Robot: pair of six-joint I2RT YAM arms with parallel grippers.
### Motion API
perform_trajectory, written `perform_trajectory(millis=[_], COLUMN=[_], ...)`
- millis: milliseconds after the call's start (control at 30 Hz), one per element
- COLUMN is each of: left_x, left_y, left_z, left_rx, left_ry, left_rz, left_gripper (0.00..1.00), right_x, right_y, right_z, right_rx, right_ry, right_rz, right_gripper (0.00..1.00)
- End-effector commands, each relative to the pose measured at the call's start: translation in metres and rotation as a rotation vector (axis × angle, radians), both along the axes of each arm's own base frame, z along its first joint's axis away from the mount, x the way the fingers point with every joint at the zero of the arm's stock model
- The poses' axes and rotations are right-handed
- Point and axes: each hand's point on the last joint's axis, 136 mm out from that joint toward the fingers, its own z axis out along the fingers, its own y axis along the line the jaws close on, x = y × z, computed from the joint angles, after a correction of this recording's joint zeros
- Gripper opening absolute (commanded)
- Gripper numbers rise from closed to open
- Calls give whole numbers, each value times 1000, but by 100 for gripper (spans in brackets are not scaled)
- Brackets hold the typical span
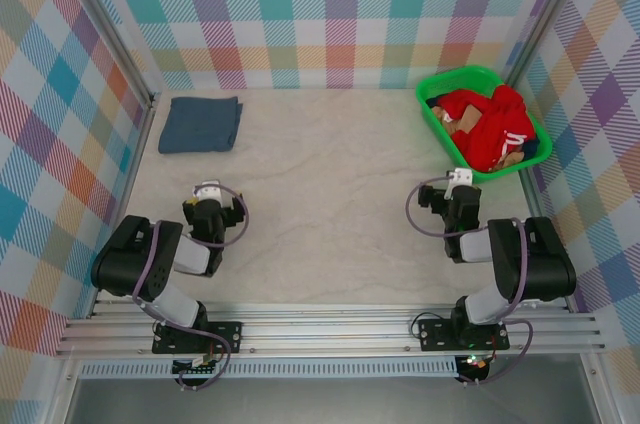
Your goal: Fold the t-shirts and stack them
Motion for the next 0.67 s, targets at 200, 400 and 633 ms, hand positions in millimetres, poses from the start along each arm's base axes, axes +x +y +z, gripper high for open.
perform_trajectory(millis=[200,400,633], left_x=[28,28,28], left_y=[10,8,8], left_z=[24,25,25], left_rx=[-60,-52,-53], left_ry=[-27,-32,-33], left_rz=[40,36,37], left_gripper=[100,100,100], right_x=[18,19,19], right_y=[3,4,5], right_z=[21,22,21], right_rx=[16,14,15], right_ry=[-54,-56,-53], right_rz=[21,31,35], right_gripper=[100,100,100])
